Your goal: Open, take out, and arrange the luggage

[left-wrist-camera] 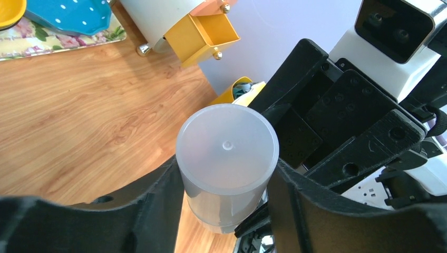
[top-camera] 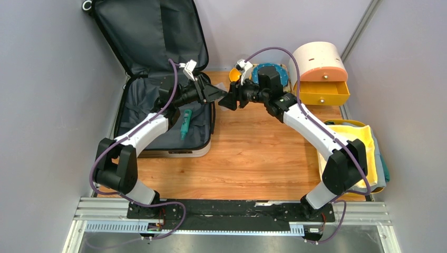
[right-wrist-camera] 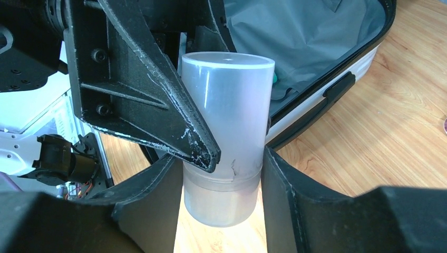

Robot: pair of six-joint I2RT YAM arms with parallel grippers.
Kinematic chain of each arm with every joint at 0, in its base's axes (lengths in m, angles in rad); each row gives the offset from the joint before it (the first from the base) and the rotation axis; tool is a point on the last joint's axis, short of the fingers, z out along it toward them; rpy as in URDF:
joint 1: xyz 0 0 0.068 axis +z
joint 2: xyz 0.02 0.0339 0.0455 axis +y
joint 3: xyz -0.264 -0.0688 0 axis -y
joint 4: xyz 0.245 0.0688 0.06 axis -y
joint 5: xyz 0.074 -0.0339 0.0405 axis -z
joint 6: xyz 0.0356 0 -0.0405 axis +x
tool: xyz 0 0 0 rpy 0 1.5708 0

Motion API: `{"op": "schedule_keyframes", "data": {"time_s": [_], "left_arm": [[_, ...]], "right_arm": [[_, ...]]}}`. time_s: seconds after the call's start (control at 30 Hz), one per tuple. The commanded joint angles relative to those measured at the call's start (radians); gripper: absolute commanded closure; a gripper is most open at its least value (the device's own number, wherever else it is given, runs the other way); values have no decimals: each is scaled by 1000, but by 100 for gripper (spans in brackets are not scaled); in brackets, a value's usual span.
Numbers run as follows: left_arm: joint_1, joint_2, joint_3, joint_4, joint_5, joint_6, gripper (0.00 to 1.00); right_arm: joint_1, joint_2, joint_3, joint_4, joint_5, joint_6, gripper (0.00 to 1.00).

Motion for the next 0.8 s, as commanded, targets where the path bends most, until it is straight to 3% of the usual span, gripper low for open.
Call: {"op": "schedule_keyframes", "data": {"time_s": [0.0,0.07,0.2,0.33,0.57,0.6,0.77], "left_arm": [[12,-34,3,65,35,-26,30],[26,-32,1,61,30,-27,22],[50,-32,-5,51,26,-12,21],[72,-38,-16,25,33,17,20],[81,-60,-46,2,47,57,19],[81,-61,-49,5,44,55,19],[81,-50,-59,30,44,40,18]], "right_arm": [[-51,-23,15,-52,21,-35,96],[-72,-31,19,-70,21,-48,97],[-129,-49,20,-136,26,-109,100],[-240,-91,19,-234,22,-291,100],[-512,-151,-7,-383,85,-1083,99],[-588,-140,4,-401,84,-1145,98],[-727,-60,107,-452,105,-1431,94]]}}
